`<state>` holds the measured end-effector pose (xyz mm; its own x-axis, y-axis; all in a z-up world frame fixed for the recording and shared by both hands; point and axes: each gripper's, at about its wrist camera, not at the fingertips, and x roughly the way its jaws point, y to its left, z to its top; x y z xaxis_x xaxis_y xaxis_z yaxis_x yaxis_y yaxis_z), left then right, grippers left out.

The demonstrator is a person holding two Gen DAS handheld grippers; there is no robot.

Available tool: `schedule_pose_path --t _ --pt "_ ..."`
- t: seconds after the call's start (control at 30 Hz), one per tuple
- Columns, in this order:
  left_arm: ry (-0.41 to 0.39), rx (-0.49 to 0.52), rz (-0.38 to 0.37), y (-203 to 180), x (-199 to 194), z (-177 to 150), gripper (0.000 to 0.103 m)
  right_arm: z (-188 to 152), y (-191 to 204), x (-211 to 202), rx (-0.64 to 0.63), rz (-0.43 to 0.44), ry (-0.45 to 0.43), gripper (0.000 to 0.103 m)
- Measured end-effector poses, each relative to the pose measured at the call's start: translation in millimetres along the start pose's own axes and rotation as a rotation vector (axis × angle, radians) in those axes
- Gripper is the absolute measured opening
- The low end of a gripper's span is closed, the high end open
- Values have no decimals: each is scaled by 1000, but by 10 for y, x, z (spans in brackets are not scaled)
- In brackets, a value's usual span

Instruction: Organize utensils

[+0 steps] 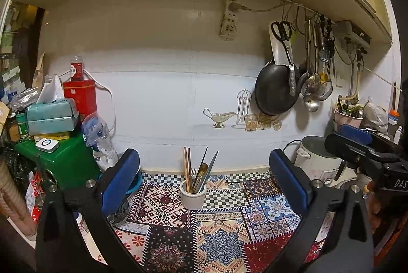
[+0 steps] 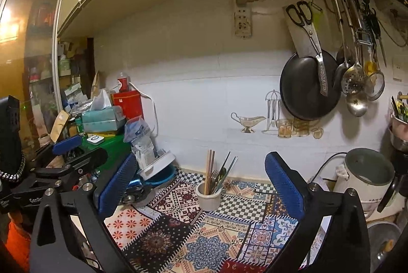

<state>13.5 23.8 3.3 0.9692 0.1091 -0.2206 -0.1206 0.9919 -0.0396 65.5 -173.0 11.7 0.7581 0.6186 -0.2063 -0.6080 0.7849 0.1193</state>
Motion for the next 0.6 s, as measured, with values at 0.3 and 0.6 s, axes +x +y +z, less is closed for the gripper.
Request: schedule_pose_path --t 0.3,0.6 --pt "3 -9 2 73 -14 -19 102 -32 89 35 -11 18 14 100" --pt "11 -13 -4 104 4 -28 102 -49 135 86 -7 16 28 100"
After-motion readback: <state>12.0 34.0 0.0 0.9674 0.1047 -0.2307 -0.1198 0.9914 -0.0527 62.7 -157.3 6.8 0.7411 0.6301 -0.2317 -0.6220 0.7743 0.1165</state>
